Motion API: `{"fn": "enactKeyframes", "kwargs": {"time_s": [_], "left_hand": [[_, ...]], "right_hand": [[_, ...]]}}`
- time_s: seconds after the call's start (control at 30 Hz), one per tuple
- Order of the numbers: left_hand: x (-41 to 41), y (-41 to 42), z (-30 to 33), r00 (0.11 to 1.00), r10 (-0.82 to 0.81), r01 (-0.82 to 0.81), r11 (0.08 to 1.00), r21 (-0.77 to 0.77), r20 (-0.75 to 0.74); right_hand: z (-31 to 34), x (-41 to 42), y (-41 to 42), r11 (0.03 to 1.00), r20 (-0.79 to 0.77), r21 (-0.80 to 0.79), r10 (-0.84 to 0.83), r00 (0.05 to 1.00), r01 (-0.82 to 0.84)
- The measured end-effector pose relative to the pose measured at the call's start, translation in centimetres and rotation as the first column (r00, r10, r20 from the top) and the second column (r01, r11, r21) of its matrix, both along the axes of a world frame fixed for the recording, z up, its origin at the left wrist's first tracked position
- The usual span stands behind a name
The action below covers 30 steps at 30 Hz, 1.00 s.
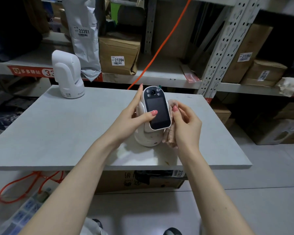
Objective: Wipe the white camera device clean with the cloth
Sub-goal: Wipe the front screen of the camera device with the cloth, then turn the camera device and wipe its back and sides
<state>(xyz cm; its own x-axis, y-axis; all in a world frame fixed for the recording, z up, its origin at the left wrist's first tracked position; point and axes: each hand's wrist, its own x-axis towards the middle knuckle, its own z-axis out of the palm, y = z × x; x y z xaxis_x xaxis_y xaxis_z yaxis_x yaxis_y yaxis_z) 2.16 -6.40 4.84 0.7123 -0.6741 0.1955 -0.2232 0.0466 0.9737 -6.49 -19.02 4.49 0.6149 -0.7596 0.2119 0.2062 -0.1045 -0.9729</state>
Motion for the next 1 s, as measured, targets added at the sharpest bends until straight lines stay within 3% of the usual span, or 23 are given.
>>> {"fn": "enactKeyframes", "kwargs": {"time_s": [0.2, 0.4, 0.7, 0.83, 1.0], "left_hand": [[0.0, 0.4, 0.1, 0.996, -0.085, 0.086, 0.996, -0.026, 0.036], [0.5, 0.9, -0.5, 0.993, -0.071, 0.075, 0.996, -0.041, 0.099], [1.8, 1.7, -1.0, 0.943, 0.312, -0.292, 0.943, -0.162, 0.114], [1.6, 1.5, -0.6, 0.884, 0.468, -0.461, 0.872, -0.162, 0.002], [1.8, 1.8, -0.6, 0.832, 0.555, -0.552, 0.827, -0.106, 0.001]], "right_hand": [[0.8, 0.1, 0.1, 0.999, -0.003, 0.028, 0.037, 0.999, -0.036], [1.3, 0.4, 0.0, 0.996, -0.064, 0.059, 0.072, 0.995, -0.068], [1.3, 0.6, 2.2, 0.972, -0.071, -0.087, 0.213, 0.974, -0.219], [1.4, 0.7, 2.5, 0.990, -0.049, -0.020, 0.139, 0.989, -0.141], [1.0, 1.6, 2.4, 0.989, -0.046, 0.092, 0.121, 0.992, -0.116]]}}
